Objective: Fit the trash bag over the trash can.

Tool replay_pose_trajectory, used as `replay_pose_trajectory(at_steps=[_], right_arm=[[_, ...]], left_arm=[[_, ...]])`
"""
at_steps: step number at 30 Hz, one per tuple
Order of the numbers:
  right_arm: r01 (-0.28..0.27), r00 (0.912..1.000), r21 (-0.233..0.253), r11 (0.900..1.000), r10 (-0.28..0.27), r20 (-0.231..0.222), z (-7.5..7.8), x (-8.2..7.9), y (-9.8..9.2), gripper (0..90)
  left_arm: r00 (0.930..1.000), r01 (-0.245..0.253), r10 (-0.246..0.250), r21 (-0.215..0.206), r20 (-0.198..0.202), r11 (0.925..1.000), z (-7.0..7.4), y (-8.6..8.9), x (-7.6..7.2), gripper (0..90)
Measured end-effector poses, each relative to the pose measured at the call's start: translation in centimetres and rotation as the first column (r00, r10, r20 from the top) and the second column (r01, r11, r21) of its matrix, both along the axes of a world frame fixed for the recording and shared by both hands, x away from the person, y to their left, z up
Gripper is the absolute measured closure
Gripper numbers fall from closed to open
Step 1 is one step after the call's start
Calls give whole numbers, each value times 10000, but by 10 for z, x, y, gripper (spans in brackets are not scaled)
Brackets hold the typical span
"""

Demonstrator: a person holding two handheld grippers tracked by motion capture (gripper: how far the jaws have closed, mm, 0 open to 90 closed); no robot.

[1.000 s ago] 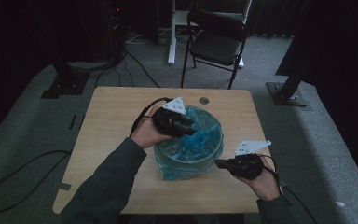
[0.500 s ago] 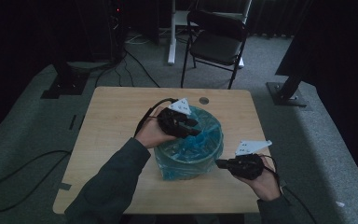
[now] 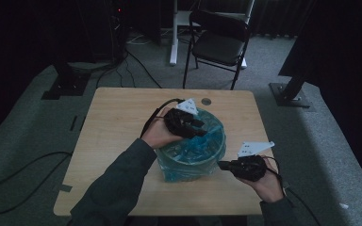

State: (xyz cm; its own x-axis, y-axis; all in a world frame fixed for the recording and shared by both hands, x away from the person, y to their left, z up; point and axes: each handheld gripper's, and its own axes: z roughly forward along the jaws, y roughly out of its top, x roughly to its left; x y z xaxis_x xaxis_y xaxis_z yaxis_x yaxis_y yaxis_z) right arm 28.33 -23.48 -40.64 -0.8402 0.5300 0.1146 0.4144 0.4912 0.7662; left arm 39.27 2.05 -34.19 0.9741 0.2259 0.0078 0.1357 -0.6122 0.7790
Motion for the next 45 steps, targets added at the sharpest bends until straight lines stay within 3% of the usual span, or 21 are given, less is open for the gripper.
replay_pose_trajectory(at_steps=[15, 30, 37, 45], right_arm=[[13, 10000, 13, 10000, -13, -10, 0, 0, -1, 900], [3, 10000, 22, 10000, -3, -25, 0, 0, -1, 900], [3, 10000, 14, 10000, -3, -24, 0, 0, -1, 900], [-14, 10000, 6, 10000, 14, -10, 0, 0, -2, 900]], left_arm=[[9995, 301, -302, 185, 62, 9994, 0, -9, -1, 607], [9995, 282, -292, 786, 121, 9965, -7, -15, 0, 605], [9995, 215, -245, 1366, 198, 9904, -11, -20, 1, 600], [9995, 132, -178, 1724, 254, 9849, -12, -23, 2, 600]])
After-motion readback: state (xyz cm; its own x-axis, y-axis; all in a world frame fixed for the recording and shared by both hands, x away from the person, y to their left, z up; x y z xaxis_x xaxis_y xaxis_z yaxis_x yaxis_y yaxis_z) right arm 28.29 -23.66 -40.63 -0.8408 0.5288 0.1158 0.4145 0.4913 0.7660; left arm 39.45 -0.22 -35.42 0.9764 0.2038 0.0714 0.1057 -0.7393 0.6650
